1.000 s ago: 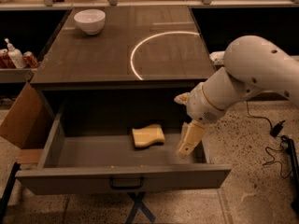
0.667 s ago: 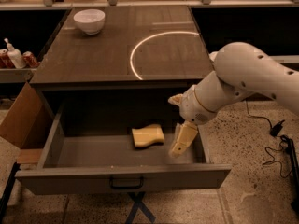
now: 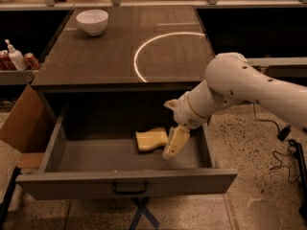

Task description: Pick sponge from top drawer and place on counter

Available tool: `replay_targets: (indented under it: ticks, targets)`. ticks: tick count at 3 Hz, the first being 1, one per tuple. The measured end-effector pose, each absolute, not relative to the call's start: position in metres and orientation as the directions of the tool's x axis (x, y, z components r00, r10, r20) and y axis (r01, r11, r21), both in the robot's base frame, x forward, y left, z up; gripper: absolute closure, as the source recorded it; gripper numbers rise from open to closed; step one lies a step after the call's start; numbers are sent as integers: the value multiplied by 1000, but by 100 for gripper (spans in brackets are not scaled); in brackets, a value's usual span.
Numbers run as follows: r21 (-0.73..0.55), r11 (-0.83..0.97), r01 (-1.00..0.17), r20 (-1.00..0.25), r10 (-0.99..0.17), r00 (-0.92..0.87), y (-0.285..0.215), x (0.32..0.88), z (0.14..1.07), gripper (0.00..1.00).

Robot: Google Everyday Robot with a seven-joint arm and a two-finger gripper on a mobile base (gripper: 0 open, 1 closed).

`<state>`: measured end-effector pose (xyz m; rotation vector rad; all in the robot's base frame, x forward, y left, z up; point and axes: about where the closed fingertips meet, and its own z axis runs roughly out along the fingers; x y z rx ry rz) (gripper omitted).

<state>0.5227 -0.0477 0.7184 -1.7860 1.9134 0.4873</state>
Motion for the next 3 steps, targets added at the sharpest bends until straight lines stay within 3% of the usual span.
replay_targets:
  ticks: [3]
  targets:
    - [-95, 41, -995, -597, -802, 24, -15, 555, 658, 0]
